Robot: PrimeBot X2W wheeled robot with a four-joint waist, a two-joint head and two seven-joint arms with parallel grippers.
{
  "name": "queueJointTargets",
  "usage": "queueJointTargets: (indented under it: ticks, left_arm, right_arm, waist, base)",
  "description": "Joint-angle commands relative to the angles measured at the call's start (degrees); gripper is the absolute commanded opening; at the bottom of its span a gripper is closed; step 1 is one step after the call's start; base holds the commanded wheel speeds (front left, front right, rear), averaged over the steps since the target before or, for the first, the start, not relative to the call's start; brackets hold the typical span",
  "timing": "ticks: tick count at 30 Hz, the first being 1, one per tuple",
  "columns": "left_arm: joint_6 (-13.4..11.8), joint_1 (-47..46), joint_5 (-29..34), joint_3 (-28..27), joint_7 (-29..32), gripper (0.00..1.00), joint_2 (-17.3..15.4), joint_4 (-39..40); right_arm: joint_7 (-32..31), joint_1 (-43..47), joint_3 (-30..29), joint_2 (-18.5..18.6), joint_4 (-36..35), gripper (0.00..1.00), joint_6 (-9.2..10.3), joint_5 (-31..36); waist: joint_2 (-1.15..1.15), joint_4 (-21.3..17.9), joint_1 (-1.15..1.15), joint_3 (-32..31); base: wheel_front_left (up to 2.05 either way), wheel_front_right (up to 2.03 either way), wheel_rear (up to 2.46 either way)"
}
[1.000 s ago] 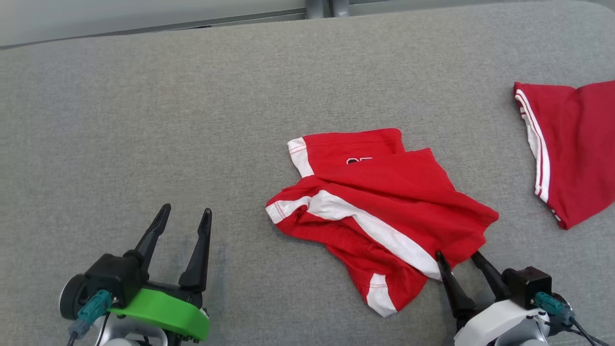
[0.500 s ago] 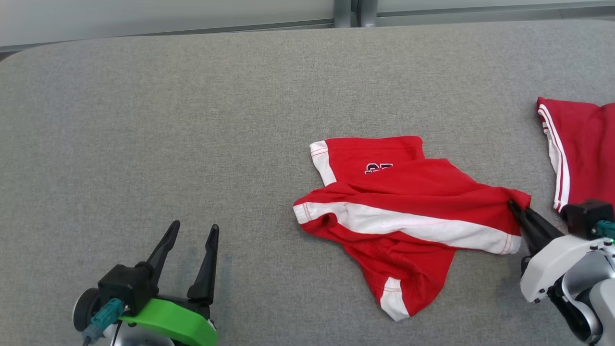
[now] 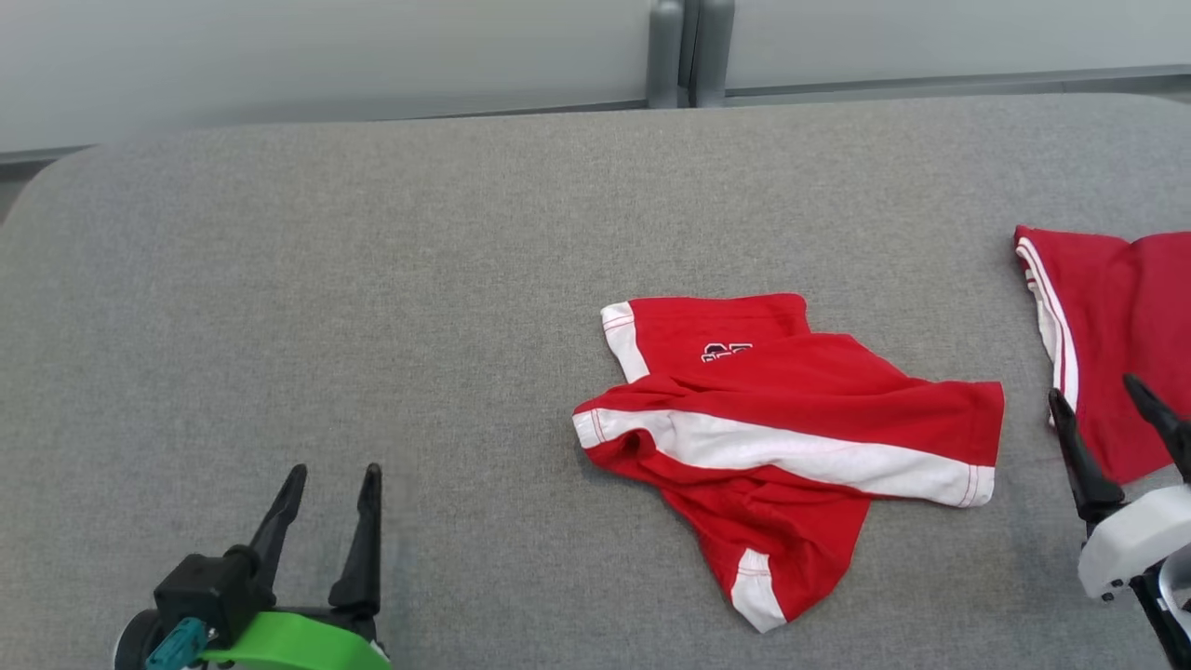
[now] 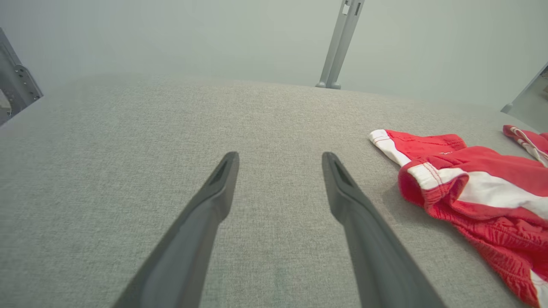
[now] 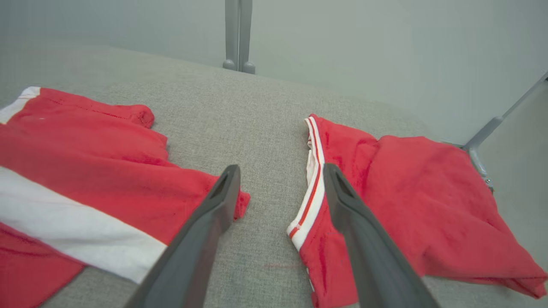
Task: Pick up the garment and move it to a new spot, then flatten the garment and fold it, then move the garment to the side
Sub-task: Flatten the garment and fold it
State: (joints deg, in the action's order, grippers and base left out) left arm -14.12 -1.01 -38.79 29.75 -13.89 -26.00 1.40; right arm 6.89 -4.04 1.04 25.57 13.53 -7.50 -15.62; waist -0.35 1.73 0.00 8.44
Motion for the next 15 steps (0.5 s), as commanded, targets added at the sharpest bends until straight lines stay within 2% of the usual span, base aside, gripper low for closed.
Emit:
queueJointTargets:
  ticks: [1, 8, 15]
  left_arm:
    - [-0.3, 1.1, 0.3, -0.6, -0.4, 1.0, -0.4, -0.2]
    - [-0.4, 7.0, 0.2, -4.9, -1.3, 1.0, -1.1, -2.1]
    - [3.1, 10.4, 4.3, -10.6, -1.3, 1.0, 0.9, -4.0]
  right_arm:
    - [0.7, 1.1, -0.5, -0.5, -0.9, 1.0, 0.02, 1.0]
    - [5.3, 9.8, -2.3, -5.9, -8.5, 1.0, 0.02, 5.9]
    - [8.1, 14.8, -4.7, -13.6, -10.5, 1.0, 0.02, 9.6]
  waist:
    - [0.35, -1.2, 0.0, -2.6]
    - [0.35, -2.5, 0.0, -9.0]
    - [0.35, -2.0, 0.0, -10.6]
  base:
    - [0.0, 0.0, 0.0]
    - [0.0, 0.0, 0.0]
    - [0.0, 0.0, 0.0]
